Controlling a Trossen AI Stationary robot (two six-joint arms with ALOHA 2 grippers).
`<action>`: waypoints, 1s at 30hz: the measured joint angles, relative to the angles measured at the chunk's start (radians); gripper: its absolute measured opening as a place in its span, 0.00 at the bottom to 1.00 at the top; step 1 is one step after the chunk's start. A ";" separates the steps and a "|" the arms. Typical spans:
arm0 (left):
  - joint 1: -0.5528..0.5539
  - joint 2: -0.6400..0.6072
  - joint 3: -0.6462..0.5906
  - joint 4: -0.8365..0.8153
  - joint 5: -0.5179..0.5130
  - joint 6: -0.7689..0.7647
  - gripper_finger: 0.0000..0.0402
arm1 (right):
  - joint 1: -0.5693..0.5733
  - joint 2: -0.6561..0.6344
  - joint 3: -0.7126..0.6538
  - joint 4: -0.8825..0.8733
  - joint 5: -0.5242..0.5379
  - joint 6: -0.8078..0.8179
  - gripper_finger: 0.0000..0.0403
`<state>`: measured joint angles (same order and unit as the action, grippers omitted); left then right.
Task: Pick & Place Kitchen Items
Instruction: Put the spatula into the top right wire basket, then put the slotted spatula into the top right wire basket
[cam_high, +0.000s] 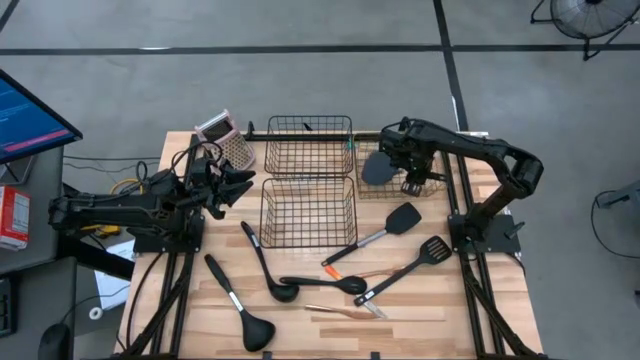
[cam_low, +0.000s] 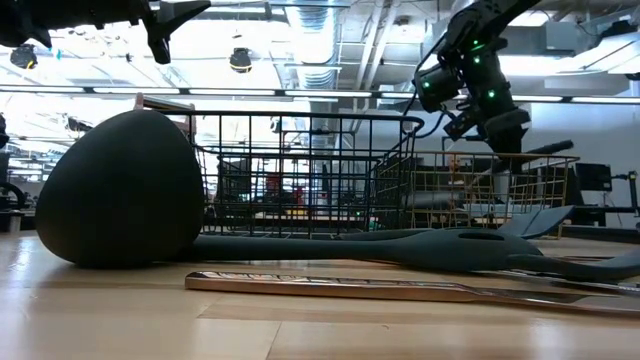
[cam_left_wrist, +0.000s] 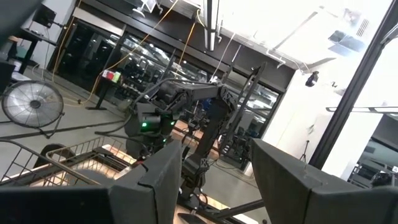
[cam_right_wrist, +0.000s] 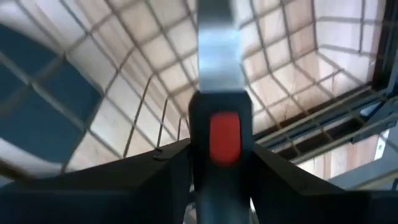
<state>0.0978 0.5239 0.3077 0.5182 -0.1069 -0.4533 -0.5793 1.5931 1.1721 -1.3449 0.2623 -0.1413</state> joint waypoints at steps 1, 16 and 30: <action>0.000 0.000 0.000 0.000 0.000 0.000 0.44 | 0.000 0.000 0.000 0.018 0.000 0.000 0.34; 0.000 0.000 0.000 0.007 0.000 -0.018 0.44 | 0.001 0.000 0.003 0.044 0.000 0.003 0.49; 0.000 0.000 0.000 0.008 -0.019 -0.019 0.44 | 0.125 -0.140 0.426 -0.218 -0.191 0.170 0.70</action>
<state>0.0976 0.5236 0.3077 0.5259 -0.1255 -0.4720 -0.4541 1.4533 1.5982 -1.5632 0.0708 0.0283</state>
